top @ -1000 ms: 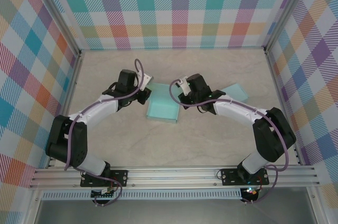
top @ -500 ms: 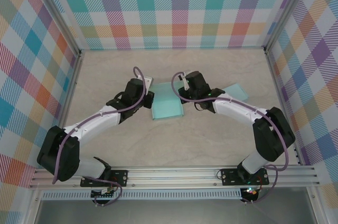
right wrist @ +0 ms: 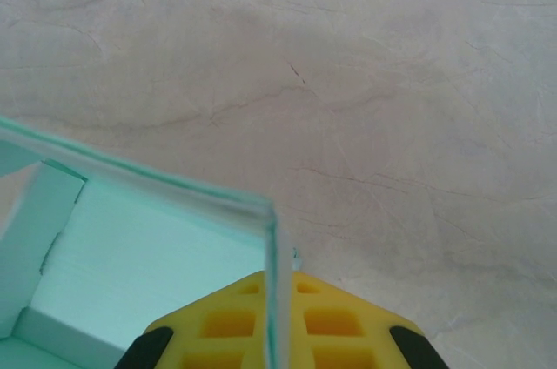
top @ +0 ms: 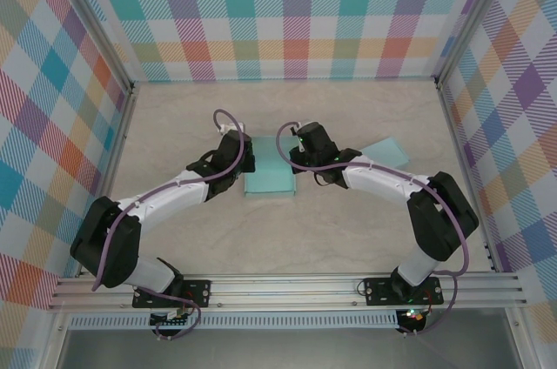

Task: Fold the paper box

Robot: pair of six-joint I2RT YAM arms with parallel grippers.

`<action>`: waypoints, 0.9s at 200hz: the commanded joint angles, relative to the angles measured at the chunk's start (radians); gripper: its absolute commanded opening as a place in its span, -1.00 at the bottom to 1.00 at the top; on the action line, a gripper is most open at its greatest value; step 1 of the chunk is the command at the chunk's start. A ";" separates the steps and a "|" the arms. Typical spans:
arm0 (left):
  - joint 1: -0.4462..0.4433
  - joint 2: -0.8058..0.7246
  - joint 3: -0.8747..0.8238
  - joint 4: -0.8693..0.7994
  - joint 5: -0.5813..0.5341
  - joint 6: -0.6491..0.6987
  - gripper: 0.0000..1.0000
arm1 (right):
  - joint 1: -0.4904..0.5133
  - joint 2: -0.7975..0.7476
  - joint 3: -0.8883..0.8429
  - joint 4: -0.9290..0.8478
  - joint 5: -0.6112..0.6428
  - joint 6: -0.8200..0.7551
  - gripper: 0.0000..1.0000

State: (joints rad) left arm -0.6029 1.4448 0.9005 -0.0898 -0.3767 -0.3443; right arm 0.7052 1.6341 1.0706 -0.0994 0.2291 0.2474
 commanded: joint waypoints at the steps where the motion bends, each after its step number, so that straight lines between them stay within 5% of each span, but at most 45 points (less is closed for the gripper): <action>1: -0.005 -0.024 0.004 -0.061 -0.075 -0.048 -0.52 | -0.003 -0.002 0.029 0.001 0.049 -0.013 -0.90; 85: -0.015 0.001 -0.011 0.026 -0.042 -0.132 -0.88 | -0.002 0.037 0.063 0.026 0.014 0.038 -0.86; 180: -0.026 0.174 0.144 0.144 -0.133 -0.160 -0.93 | -0.003 0.175 0.213 0.105 0.131 0.003 -0.85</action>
State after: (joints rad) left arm -0.6174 1.5837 1.0019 -0.0246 -0.4801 -0.4603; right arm 0.6960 1.7779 1.2434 -0.0738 0.3351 0.2527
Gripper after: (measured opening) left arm 0.056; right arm 0.077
